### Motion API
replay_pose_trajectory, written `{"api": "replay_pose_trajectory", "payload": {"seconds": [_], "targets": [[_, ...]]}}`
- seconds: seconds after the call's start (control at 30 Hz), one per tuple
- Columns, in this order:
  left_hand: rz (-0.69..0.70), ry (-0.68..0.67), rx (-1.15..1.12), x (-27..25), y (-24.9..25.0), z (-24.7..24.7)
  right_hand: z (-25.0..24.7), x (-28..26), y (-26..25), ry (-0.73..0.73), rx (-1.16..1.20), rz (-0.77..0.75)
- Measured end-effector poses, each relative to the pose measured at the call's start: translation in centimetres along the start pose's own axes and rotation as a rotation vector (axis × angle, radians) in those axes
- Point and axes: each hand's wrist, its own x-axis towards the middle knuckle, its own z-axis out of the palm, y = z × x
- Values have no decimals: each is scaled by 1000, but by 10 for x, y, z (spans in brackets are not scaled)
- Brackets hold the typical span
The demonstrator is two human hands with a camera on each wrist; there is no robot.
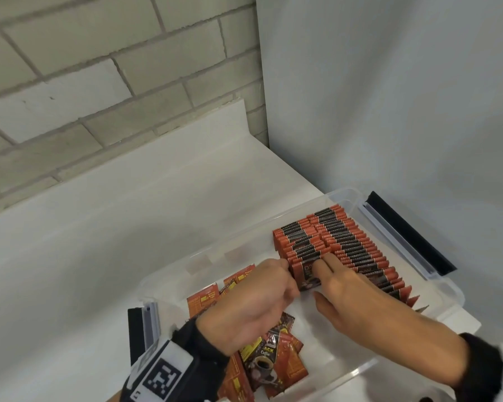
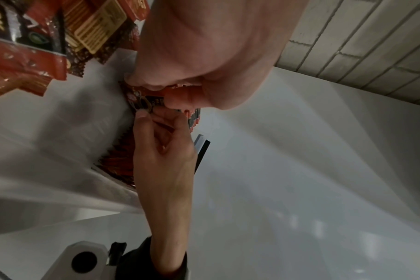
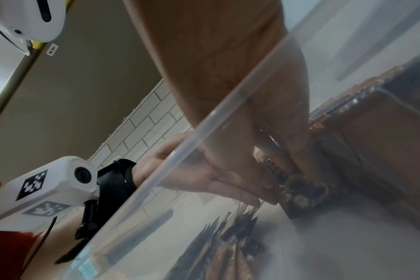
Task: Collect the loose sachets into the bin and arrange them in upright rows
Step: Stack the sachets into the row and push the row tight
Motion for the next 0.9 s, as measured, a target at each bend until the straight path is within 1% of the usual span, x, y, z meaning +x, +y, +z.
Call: {"api": "replay_pose_trajectory", "payload": {"seconds": [0.1,0.2,0.23,0.27,0.3,0.37,0.43,0.53,0.67,0.9], "targets": [[1,15,60,-4,6,3,1,0,0,4,27,17],[63,27,198,-19,15,7,0,-2,1,3,9,-16],[102,51,239,-25,19,7,0,-2,2,-1,11,-23],[155,69,331,-29,23,6,0,-2,2,-4,20,-20],[220,95,451,-34,29,4,0,-3,2,1,29,-19],[386,197,754,-38,37,-2,2,-4,2,9,6,-17],[476,253,915,-35,47,-5,3,-4,1,13,4,-15],[467,255,1087,-25,58,-3,5,-3,1,24,4,-13],[375,210,1251,-12,66,2,6,-3,2,19,18,-5],[320,151,1323,0,78,7,6,-4,2,29,11,-9]]}}
